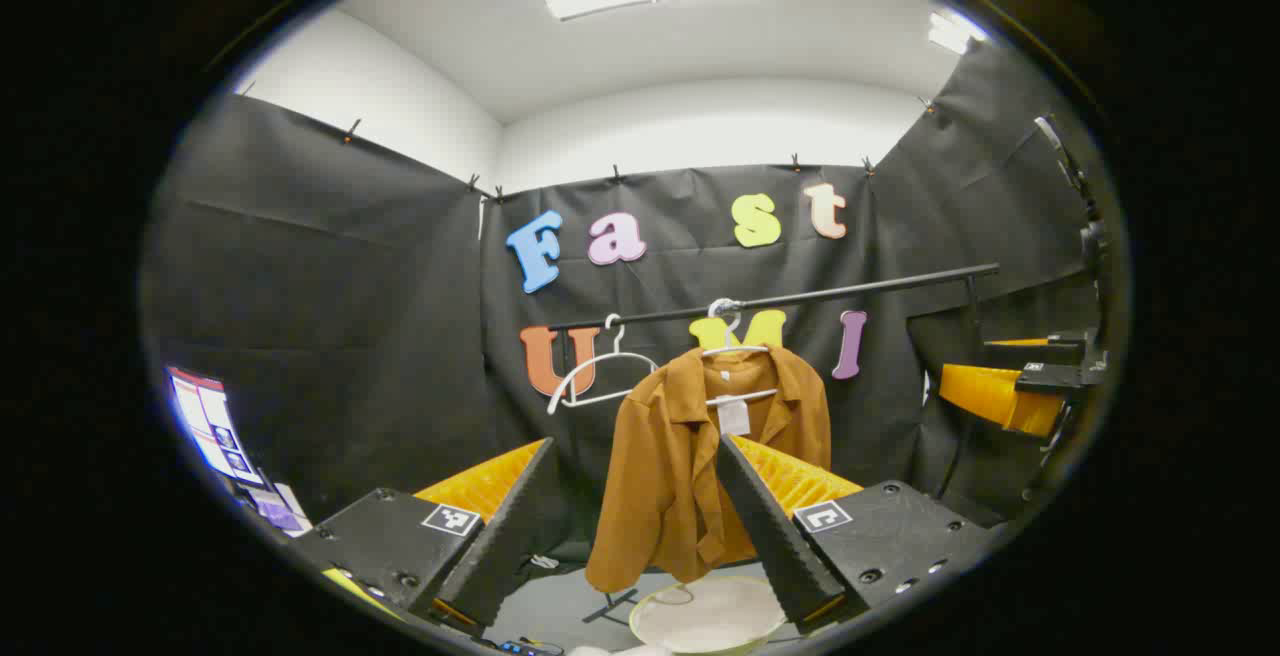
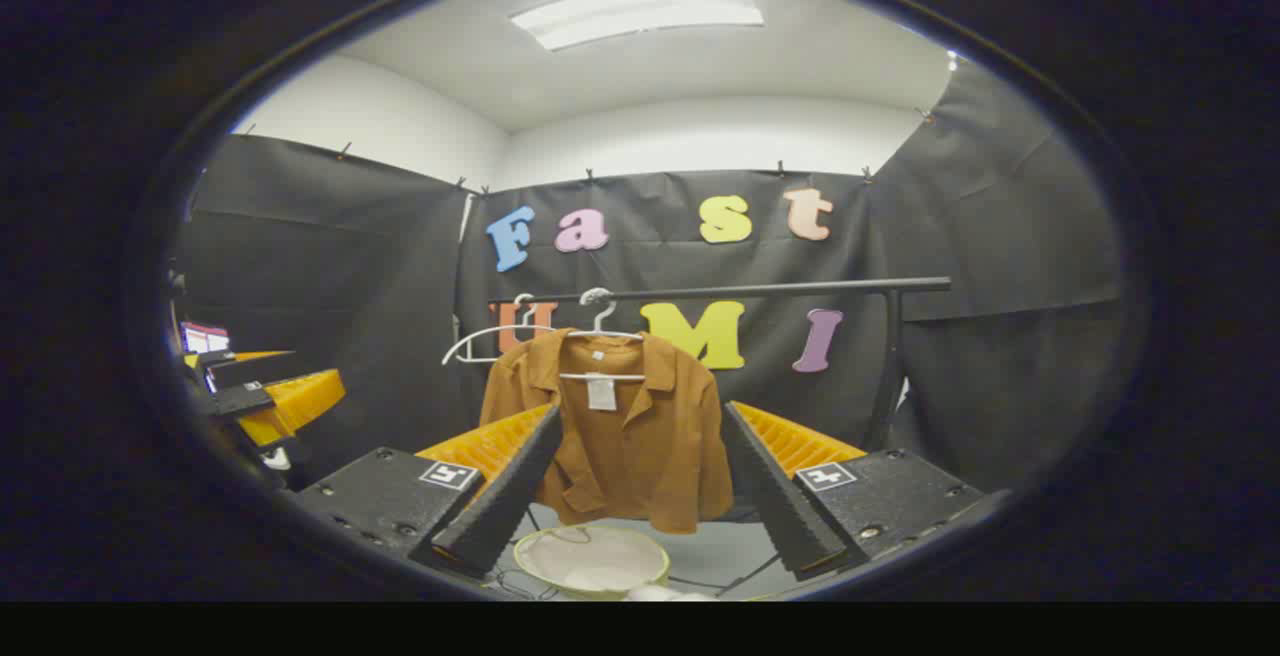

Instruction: Grasp the clothes on the hanger with both hands and then place them into the laundry hamper below.

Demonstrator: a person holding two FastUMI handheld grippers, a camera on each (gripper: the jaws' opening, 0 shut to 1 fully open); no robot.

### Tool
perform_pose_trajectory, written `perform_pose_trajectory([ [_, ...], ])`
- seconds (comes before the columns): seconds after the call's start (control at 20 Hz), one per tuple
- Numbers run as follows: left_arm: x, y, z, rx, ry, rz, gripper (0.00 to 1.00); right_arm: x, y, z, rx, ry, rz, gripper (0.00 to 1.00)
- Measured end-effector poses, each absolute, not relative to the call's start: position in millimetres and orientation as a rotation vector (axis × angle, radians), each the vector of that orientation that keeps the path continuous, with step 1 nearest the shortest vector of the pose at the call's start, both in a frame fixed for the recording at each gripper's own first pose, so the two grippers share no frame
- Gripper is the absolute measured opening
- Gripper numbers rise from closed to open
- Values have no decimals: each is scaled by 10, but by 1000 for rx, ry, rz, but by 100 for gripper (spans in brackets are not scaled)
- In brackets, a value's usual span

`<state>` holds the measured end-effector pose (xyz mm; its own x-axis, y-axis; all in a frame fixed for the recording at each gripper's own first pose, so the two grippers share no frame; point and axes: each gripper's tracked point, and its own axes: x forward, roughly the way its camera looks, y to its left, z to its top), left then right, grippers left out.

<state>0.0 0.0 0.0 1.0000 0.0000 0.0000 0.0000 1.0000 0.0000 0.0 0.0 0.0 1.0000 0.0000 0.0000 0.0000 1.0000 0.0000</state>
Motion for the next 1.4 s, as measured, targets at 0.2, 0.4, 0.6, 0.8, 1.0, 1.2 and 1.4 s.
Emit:
perform_pose_trajectory([
  [0.2, 17, 25, 39, -25, -11, -4, 99, -24, 20, -12, -4, 6, -1, 100],
  [0.4, 105, 35, 101, -31, -27, -11, 98, -34, -8, -3, -19, 12, -10, 100],
  [0.6, 147, 54, 89, -29, -23, -18, 98, -50, -16, 19, -37, 5, -19, 100],
  [0.8, 157, 68, 33, -28, 0, -12, 99, -43, -50, 43, -55, -11, -43, 100],
  [1.0, 139, 49, -2, -13, 10, -10, 99, -35, -77, 19, -57, -16, -61, 100],
  [1.2, 174, -54, -99, -16, 25, -29, 98, -20, -118, -93, -43, 6, -67, 100],
  [1.4, 310, -188, -197, 2, 32, -52, 99, 149, -239, -256, -33, 41, -72, 100],
])
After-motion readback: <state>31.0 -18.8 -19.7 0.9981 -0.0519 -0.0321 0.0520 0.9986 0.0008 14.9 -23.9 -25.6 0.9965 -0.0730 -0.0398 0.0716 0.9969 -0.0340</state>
